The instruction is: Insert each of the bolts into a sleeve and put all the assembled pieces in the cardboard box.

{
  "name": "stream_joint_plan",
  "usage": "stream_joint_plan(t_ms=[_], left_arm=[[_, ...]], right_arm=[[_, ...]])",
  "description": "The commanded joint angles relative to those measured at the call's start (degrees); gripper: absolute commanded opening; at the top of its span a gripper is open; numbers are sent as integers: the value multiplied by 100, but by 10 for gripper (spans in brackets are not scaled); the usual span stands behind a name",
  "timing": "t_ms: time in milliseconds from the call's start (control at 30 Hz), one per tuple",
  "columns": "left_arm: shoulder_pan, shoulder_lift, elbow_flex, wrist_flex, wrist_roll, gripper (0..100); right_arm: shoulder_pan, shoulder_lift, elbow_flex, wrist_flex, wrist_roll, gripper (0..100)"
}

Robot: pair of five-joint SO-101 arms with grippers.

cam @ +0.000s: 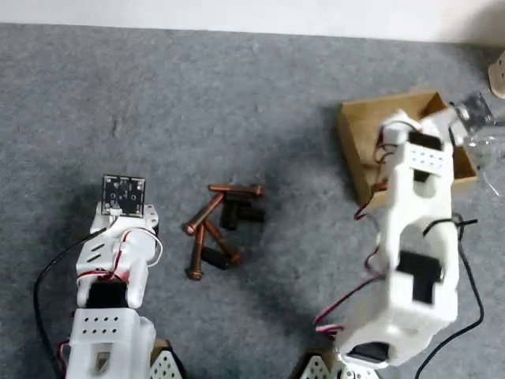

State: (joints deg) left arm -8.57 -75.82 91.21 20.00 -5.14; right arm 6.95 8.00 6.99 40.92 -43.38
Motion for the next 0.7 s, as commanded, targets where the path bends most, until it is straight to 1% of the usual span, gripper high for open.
stream_joint_plan(t_ms=[0, 133, 300, 367, 433, 500, 567, 667], left_arm=[[119, -57, -31, -132, 26, 5], [110, -66, -31, -132, 26, 5], [110, -66, -31, -132, 26, 5], [110, -66, -31, -132, 26, 5], [101, -66, -31, -132, 26, 5], [101, -66, -31, -132, 26, 5], [101, -66, -31, -132, 26, 5], [101, -66, -31, -132, 26, 5]], right_arm=[[-629, -1130, 180, 435, 369, 268], [-1560, -1938, 1059, 435, 1398, 268], [-2651, -2554, 2026, 426, 2787, 268], [-3090, -2624, 2325, 418, 3499, 268], [-3486, -2615, 2651, 242, 4334, 268], [-3829, -2589, 3020, -22, 4993, 268], [-4092, -2571, 3363, -259, 5354, 268], [-4409, -2571, 3705, -470, 5670, 268]])
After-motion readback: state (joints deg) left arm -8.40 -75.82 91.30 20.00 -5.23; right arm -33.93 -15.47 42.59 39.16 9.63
